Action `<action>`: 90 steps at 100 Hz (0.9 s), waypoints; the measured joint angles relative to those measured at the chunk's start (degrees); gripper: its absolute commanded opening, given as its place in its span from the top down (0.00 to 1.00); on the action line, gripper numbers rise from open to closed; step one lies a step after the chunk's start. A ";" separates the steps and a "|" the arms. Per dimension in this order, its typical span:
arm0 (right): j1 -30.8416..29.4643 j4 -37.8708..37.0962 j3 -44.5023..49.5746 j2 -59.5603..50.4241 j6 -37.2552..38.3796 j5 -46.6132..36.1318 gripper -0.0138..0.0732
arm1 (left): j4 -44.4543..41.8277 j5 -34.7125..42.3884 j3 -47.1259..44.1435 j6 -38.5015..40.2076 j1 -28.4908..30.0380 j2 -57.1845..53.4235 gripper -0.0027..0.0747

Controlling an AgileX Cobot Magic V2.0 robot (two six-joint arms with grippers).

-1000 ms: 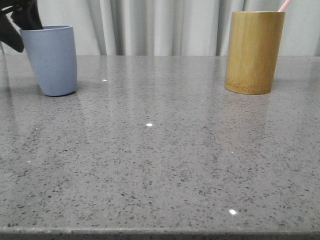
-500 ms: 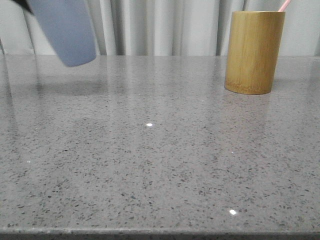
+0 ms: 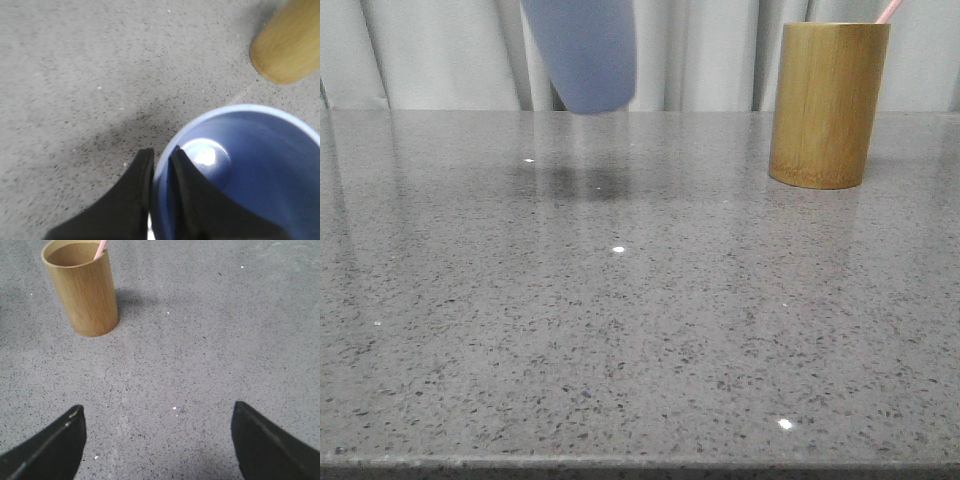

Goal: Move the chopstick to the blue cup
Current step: 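Lift the blue cup with the left gripper and carry it toward the bamboo cup, then set the blue cup down on the table, open the left gripper, withdraw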

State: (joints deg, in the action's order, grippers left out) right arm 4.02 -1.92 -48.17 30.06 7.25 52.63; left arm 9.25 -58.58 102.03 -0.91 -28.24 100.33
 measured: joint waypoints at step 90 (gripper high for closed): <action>0.00 0.22 0.00 0.00 0.00 0.00 0.16 | -5.81 -0.62 3.23 -0.04 -4.88 9.51 0.99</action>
State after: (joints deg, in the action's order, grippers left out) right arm 4.02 -1.70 -48.17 30.06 7.25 52.63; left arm 3.43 -59.20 105.27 -0.95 -33.11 109.83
